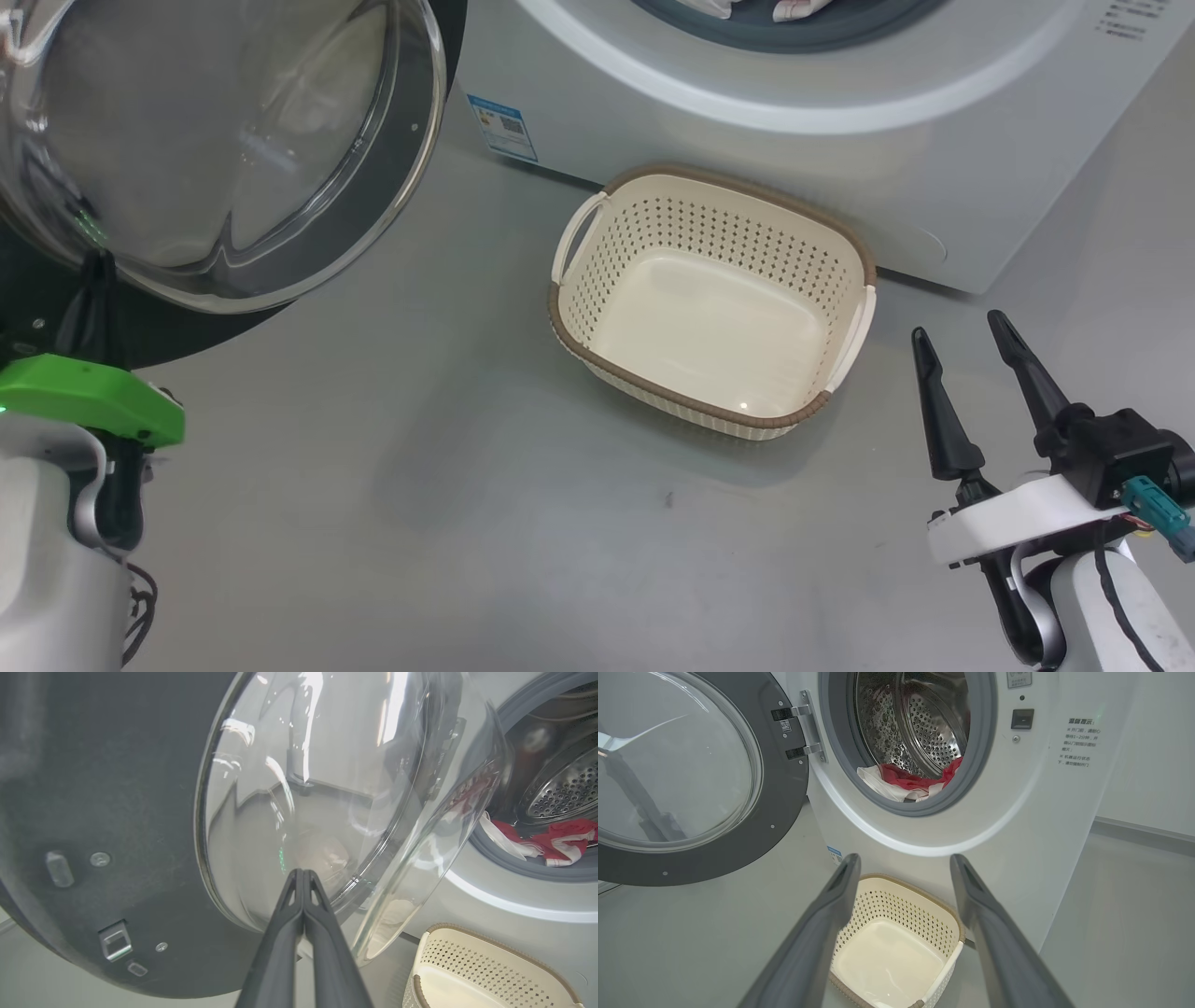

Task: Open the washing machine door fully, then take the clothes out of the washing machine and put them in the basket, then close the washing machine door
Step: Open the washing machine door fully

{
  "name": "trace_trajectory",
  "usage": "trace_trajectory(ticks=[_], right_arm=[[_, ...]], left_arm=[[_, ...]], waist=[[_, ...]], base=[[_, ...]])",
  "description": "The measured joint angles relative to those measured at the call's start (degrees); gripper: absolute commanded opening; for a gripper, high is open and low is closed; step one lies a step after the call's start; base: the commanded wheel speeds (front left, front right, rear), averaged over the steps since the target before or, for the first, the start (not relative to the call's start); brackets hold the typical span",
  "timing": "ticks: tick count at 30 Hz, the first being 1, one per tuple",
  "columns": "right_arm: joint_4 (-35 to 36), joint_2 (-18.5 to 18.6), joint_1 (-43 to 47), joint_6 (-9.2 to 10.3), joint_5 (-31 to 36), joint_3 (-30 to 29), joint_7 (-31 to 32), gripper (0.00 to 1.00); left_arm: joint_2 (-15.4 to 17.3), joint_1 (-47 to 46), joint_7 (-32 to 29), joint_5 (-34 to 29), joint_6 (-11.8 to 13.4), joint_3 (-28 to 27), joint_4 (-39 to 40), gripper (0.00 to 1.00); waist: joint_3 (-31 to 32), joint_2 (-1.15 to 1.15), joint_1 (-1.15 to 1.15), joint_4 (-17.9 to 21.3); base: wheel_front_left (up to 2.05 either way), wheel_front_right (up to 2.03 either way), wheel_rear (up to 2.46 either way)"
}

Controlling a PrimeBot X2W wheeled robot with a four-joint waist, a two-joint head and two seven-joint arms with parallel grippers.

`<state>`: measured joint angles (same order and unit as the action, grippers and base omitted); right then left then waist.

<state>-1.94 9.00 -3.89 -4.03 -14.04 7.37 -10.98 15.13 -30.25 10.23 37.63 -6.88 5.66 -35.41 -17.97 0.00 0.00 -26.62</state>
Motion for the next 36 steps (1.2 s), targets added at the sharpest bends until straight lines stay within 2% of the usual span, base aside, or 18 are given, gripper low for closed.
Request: trace_trajectory(ticks=[12, 17, 19, 34, 35, 36], right_arm=[[-1.0, -1.8, 0.0, -0.01, -0.5, 0.4, -1.5, 1.0], [-1.5, -2.3, 0.0, -0.01, -0.7, 0.3, -2.0, 1.0], [-2.0, -2.7, 0.0, -0.01, -1.1, 0.2, -2.3, 1.0], [-2.2, -3.6, 1.3, -0.16, -2.1, 0.3, -3.0, 1.0], [-2.2, -3.6, 1.5, -0.24, -2.1, 0.2, -3.0, 1.0], [-2.2, -3.7, 1.7, -0.42, -2.2, 0.2, -3.0, 1.0]], left_arm=[[-0.1, 5.8, 1.0, -0.4, -0.1, 2.9, 5.4, 0.0], [-0.5, 8.4, 1.2, -0.4, -0.1, 4.3, 7.6, 0.0], [-0.7, 10.5, 1.3, -0.6, -0.3, 5.4, 9.2, 0.0], [-2.0, 17.2, 3.5, -2.2, -0.3, 6.3, 16.5, 0.0], [-2.1, 17.5, 3.5, -2.4, -0.3, 6.4, 17.2, 0.25], [-2.2, 17.9, 3.6, -2.7, -0.3, 6.5, 17.8, 0.55]], waist=[[2.4, 0.0, 0.0, 5.9], [3.5, 0.0, 0.0, 9.0], [4.6, 0.0, 0.0, 11.4], [9.0, 0.0, 0.0, 19.2], [9.3, 0.0, 0.0, 19.6], [9.6, 0.0, 0.0, 20.1]], base=[[0.0, 0.0, 0.0], [0.0, 0.0, 0.0], [0.0, 0.0, 0.0], [0.0, 0.0, 0.0], [0.0, 0.0, 0.0], [0.0, 0.0, 0.0]])
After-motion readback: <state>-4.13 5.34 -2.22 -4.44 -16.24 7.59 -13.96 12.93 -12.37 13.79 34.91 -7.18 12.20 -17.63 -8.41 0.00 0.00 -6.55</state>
